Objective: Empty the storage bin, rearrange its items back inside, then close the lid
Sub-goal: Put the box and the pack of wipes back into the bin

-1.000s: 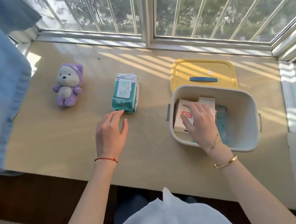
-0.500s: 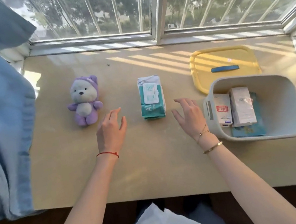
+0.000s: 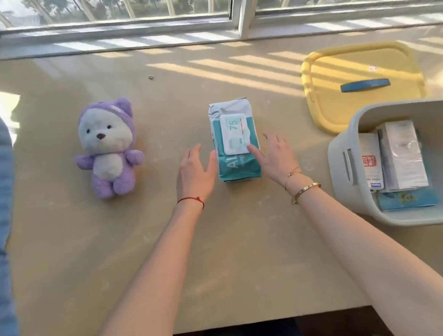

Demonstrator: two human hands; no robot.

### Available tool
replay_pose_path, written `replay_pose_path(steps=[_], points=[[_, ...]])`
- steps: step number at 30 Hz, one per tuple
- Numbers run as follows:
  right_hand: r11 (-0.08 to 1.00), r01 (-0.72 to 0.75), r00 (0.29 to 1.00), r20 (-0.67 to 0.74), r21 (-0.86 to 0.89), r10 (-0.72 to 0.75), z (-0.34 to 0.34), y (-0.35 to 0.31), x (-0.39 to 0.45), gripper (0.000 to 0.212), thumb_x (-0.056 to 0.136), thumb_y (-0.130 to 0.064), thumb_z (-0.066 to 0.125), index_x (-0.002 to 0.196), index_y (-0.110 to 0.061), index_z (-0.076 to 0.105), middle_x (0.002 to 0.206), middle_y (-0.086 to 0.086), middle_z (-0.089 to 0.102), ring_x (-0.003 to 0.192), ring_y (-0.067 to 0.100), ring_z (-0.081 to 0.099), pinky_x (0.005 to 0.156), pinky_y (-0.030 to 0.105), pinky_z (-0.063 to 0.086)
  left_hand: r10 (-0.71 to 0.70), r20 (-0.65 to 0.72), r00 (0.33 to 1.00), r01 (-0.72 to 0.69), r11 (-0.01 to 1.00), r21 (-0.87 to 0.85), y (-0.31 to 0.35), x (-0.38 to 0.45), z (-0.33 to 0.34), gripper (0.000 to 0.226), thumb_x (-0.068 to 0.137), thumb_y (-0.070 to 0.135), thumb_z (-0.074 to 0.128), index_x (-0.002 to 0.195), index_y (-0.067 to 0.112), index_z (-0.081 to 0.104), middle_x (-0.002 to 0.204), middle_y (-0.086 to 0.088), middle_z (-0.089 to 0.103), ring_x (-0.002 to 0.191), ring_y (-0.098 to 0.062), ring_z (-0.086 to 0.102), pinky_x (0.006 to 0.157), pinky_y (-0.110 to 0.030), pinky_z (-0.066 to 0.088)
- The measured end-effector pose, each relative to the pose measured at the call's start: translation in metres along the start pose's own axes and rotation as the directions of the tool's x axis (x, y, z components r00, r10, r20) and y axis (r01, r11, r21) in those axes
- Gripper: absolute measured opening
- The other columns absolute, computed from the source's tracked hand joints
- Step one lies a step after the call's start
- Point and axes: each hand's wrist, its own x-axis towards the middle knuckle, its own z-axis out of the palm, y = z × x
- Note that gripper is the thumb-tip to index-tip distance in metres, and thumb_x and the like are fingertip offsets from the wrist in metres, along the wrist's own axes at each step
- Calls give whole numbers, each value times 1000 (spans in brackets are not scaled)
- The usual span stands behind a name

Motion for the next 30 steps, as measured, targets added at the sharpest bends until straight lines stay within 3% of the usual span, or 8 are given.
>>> replay_pose_path(steps=[5, 11, 15, 19, 21, 24, 27, 30], points=[[987, -90, 992, 104, 132, 77, 17, 8, 21, 68, 90, -56, 49, 132, -3, 41, 132, 15, 50, 121, 31, 44, 99, 38, 37, -86, 165, 983, 102, 991, -91, 2, 20, 28, 71, 91, 58, 43, 144, 11, 36, 141, -11, 46, 125, -24, 49, 105, -44, 40], [964, -73, 987, 157, 255, 33, 21, 15, 27, 54, 89, -54, 53, 118, -8, 49, 119, 7, 61, 105, 23, 58, 86, 37, 51, -61, 245, 967, 114, 972, -207, 11, 25, 38, 42, 96, 42, 45, 131, 20, 50, 115, 1, 62, 100, -16, 61, 84, -30, 51], [965, -21, 989, 147, 262, -19, 21, 11, 27, 41, 95, -41, 52, 117, -6, 52, 115, 7, 61, 94, 16, 54, 74, 24, 41, -75, 271, 960, 150, 952, -266, 14, 22, 36, 38, 97, 37, 46, 132, 21, 50, 114, 3, 62, 99, -14, 61, 84, -27, 50], [971, 19, 995, 90, 240, -42, 20, 8, 20, 33, 97, -34, 49, 112, -4, 54, 108, 9, 61, 84, 14, 48, 59, 14, 33, -46, 252, 967, 124, 945, -303, 20, 17, 33, 35, 96, 35, 48, 130, 24, 51, 118, 3, 64, 102, -15, 62, 89, -39, 53], [967, 28, 996, 76, 254, -49, 17, 6, 12, 32, 97, -33, 49, 113, -5, 54, 108, 8, 61, 84, 14, 48, 62, 14, 37, -43, 243, 969, 120, 943, -311, 24, 9, 31, 35, 96, 35, 48, 130, 25, 51, 118, 3, 63, 102, -14, 62, 88, -41, 53], [953, 32, 999, 32, 301, -44, 8, 3, -5, 32, 96, -34, 50, 113, -7, 54, 108, 6, 60, 92, 16, 54, 74, 29, 50, -28, 209, 977, 95, 943, -320, 31, -7, 23, 35, 95, 37, 49, 127, 25, 52, 114, 4, 64, 99, -14, 63, 86, -42, 54], [949, 63, 998, -30, 309, -56, -11, -3, -30, 32, 96, -33, 50, 113, -7, 54, 106, 4, 60, 89, 14, 53, 67, 18, 45, 5, 162, 987, 43, 955, -293, 46, -29, 10, 40, 89, 48, 48, 124, 28, 52, 108, 6, 66, 91, -14, 65, 79, -44, 56], [934, 94, 994, -90, 344, -67, -36, -8, -59, 33, 96, -35, 51, 117, -10, 54, 107, 1, 61, 91, 12, 56, 68, 18, 47, 67, 106, 992, -42, 974, -223, 70, -56, -6, 37, 92, 47, 49, 124, 29, 52, 105, 12, 65, 85, -11, 65, 74, -39, 56]])
